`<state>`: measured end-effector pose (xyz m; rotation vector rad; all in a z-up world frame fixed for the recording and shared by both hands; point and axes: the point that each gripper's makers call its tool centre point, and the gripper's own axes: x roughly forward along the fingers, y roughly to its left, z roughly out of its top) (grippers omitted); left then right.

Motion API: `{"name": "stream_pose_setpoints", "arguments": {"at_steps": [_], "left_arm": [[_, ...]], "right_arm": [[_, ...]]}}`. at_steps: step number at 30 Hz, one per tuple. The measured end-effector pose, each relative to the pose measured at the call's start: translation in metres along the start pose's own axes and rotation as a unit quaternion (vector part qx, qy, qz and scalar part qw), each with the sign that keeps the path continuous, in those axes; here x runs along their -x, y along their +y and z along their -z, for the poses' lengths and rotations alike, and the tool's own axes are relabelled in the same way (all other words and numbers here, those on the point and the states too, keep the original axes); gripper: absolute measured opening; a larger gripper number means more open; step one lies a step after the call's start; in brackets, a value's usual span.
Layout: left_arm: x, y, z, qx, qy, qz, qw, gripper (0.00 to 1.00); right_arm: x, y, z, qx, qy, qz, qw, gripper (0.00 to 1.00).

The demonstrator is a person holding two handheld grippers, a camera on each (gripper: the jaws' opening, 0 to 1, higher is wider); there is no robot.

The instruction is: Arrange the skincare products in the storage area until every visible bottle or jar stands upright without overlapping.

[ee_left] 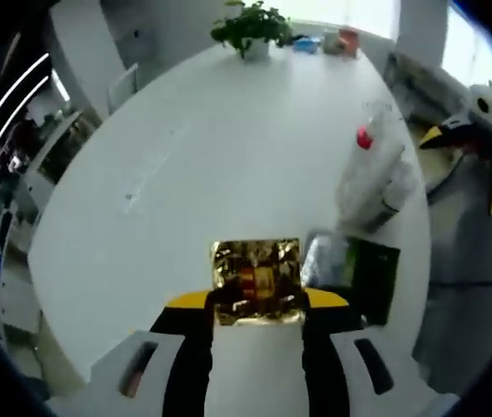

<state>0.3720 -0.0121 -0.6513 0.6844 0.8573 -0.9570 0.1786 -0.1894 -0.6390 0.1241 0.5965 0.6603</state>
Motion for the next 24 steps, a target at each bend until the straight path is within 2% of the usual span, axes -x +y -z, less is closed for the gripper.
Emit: {"name": "stream_pose_setpoints", "arguments": {"at_steps": [6,9,14,17,22,24], "left_arm": [[0.017,-0.018,0.005,-0.027,0.002,0.001,0.9996,0.40],[0.024,-0.027,0.004,-0.030,-0.006,0.007,0.9995,0.40],[0.031,-0.039,0.010,-0.051,-0.004,0.011,0.9986,0.40],[0.041,-0.049,0.012,-0.057,-0.008,0.017,0.9982,0.40],[0.058,-0.066,0.016,-0.081,-0.005,0.015,0.9966,0.40],[0.066,-0.072,0.018,-0.106,0.003,0.010,0.9943,0.40]], "right_arm": [[-0.003,0.017,-0.006,0.001,-0.008,-0.023,0.9997,0.83],[-0.004,0.026,-0.007,0.000,-0.012,-0.034,0.9993,0.81],[-0.005,0.041,-0.014,0.006,-0.013,-0.055,0.9984,0.75],[-0.007,0.047,-0.021,-0.002,-0.018,-0.071,0.9973,0.66],[-0.019,0.057,-0.041,-0.027,-0.039,-0.105,0.9934,0.58],[-0.024,0.062,-0.048,-0.047,-0.041,-0.120,0.9909,0.51]]}}
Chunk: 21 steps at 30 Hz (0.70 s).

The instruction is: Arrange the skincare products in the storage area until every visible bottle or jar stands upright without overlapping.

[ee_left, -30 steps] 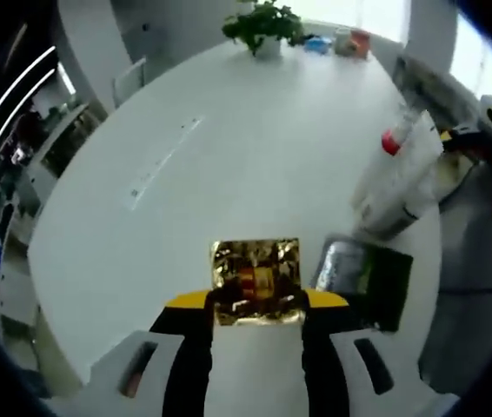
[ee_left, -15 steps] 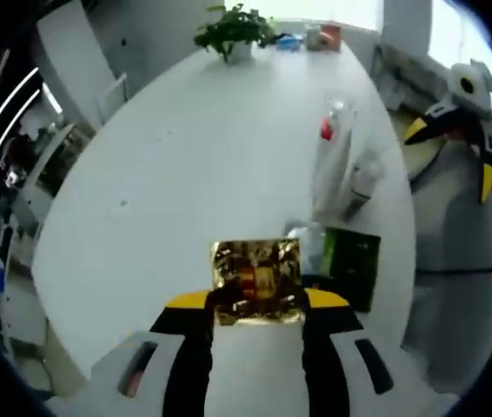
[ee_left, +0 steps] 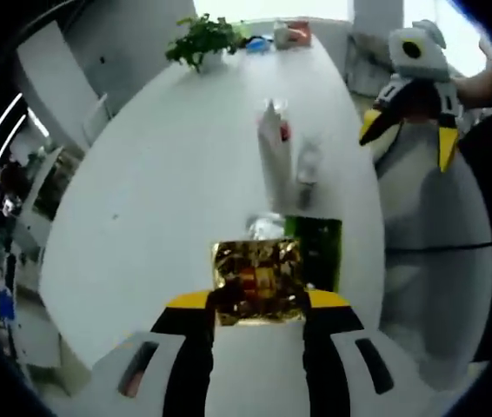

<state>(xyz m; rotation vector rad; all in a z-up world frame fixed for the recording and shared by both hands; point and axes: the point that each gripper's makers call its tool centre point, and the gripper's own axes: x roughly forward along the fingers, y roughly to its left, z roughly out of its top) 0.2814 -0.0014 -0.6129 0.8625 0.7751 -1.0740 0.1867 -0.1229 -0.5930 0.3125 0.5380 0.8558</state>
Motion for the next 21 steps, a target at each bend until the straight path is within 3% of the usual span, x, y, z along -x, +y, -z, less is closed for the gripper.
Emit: {"name": "stream_pose_setpoints", "arguments": {"at_steps": [5,13,21], "left_arm": [[0.015,-0.018,-0.012,-0.008,-0.017,0.007,0.9998,0.41],[0.028,-0.037,-0.022,-0.049,-0.015,0.006,0.9987,0.41],[0.037,-0.051,-0.033,-0.069,-0.021,0.005,0.9974,0.41]], "right_arm": [[-0.013,0.003,-0.014,-0.035,-0.012,-0.023,0.9990,0.35],[-0.037,0.014,-0.031,-0.068,-0.004,-0.067,0.9954,0.30],[-0.058,0.030,-0.032,-0.073,0.010,-0.083,0.9939,0.25]]}}
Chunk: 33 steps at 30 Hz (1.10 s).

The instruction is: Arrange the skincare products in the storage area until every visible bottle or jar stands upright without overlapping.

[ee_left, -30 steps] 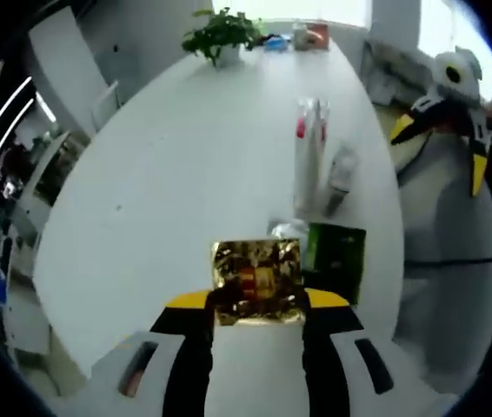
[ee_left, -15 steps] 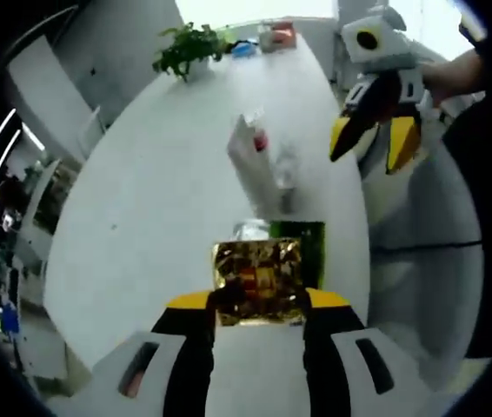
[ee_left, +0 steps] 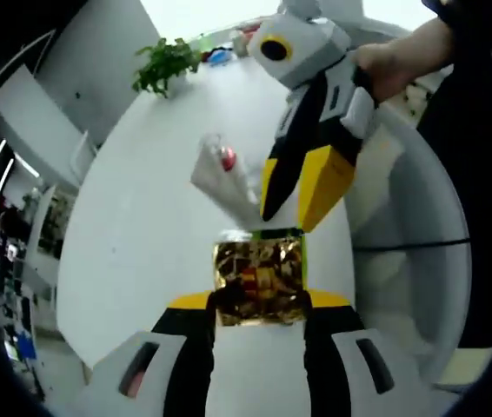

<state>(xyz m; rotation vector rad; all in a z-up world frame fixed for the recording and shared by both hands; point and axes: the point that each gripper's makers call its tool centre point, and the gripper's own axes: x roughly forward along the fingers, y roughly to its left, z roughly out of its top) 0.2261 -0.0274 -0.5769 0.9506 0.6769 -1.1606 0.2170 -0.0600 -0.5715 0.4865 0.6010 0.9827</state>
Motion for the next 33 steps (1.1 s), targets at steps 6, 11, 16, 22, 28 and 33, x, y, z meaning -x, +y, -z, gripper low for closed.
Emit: {"name": "stream_pose_setpoints", "arguments": {"at_steps": [6,11,16,22,28,33], "left_arm": [[0.004,-0.007,-0.008,-0.015,-0.003,0.000,0.9999,0.41],[0.005,-0.010,-0.009,-0.019,-0.003,0.001,0.9998,0.41],[0.005,-0.012,-0.009,-0.021,-0.003,0.004,0.9998,0.41],[0.006,-0.011,-0.010,-0.012,-0.011,0.005,0.9999,0.43],[0.010,-0.002,-0.005,0.075,-0.063,-0.007,0.9951,0.47],[0.020,0.006,0.010,0.210,-0.137,-0.019,0.9679,0.47]], "right_arm": [[-0.009,0.004,0.003,-0.011,0.008,-0.007,0.9999,0.20],[-0.007,0.004,0.000,-0.019,0.001,-0.011,0.9998,0.07],[-0.006,0.006,0.001,-0.034,-0.004,-0.020,0.9992,0.03],[-0.004,0.005,0.000,-0.065,-0.017,-0.023,0.9975,0.01],[0.000,-0.003,-0.004,-0.078,-0.031,-0.006,0.9965,0.01],[0.004,-0.008,-0.008,-0.103,-0.047,-0.007,0.9936,0.01]]}}
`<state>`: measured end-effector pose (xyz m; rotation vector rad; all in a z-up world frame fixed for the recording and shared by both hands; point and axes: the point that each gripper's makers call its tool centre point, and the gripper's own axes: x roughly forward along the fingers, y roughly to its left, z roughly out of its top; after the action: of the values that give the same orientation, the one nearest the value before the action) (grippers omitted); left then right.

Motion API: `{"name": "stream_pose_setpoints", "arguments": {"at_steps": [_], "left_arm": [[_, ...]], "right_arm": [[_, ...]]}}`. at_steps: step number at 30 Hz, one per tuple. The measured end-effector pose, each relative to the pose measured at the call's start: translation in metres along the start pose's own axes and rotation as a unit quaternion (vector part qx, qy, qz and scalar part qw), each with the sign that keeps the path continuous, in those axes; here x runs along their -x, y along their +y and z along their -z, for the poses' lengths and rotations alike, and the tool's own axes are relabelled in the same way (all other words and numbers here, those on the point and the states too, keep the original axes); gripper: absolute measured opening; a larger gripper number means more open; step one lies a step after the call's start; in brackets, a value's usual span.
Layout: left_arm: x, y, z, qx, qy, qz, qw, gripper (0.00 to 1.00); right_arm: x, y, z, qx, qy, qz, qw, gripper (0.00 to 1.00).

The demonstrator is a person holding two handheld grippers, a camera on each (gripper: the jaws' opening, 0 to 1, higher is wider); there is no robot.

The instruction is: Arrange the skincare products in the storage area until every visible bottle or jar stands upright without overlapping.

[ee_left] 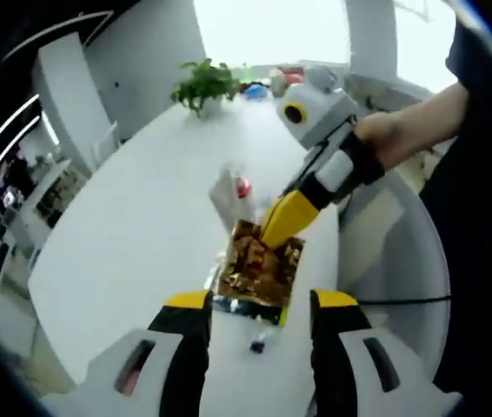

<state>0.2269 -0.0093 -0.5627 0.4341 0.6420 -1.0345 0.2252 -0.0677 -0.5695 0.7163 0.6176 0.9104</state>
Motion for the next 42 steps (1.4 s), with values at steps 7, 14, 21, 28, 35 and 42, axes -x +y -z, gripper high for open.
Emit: {"name": "stream_pose_setpoints", "arguments": {"at_steps": [7,14,21,28,35,42], "left_arm": [[0.008,0.007,0.011,0.241,-0.136,0.011,0.9609,0.39],[0.011,-0.007,0.026,0.360,-0.208,0.046,0.9084,0.29],[0.017,-0.009,0.020,0.418,-0.268,0.063,0.8655,0.16],[0.011,-0.006,0.032,0.432,-0.252,0.040,0.8650,0.04],[0.017,-0.003,0.027,0.473,-0.283,0.054,0.8324,0.03],[0.025,-0.002,0.022,0.487,-0.292,0.074,0.8198,0.03]], "right_arm": [[-0.007,0.008,-0.002,-0.045,-0.021,-0.026,0.9985,0.01],[-0.018,0.022,-0.002,-0.085,-0.041,-0.054,0.9940,0.01],[-0.027,0.025,0.009,-0.096,-0.037,-0.057,0.9930,0.01],[-0.031,0.024,0.013,-0.109,-0.047,-0.050,0.9917,0.01],[-0.030,0.023,0.011,-0.058,-0.056,-0.040,0.9960,0.02],[-0.022,0.024,0.001,0.036,-0.040,-0.021,0.9983,0.23]]}}
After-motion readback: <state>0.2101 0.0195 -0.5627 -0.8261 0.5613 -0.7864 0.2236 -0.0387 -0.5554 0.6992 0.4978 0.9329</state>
